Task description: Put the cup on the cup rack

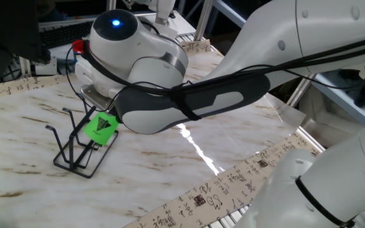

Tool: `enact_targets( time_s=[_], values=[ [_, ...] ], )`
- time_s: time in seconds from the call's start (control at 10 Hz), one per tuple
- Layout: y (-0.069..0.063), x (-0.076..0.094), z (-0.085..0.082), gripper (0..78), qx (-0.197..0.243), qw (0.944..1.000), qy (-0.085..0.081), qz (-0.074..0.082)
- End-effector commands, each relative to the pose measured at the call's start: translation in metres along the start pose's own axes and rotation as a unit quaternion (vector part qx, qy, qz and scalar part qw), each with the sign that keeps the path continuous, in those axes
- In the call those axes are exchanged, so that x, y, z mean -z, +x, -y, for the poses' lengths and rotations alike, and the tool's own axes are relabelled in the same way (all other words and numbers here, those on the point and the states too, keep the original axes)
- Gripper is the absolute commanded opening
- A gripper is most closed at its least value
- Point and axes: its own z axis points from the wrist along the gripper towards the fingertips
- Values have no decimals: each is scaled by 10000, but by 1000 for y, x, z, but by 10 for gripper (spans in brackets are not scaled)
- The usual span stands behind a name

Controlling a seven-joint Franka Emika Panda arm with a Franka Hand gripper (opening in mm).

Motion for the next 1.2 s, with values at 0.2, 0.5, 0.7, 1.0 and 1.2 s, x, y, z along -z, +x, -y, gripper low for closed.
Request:
enact_targets(
  time_s=[0.2, 0.5, 0.7, 1.0, 1.2],
  values=[
    [0, 1, -1, 12, 246, 9997, -6, 18],
    [0, 1, -1, 12, 323, 9994, -108, 66],
    [3, 1, 2, 12, 297, 9994, -136, 74],
    [11, -3, 4, 12, 293, 9994, -179, 108],
    [15, -4, 6, 12, 318, 9991, -230, 190]
  ],
)
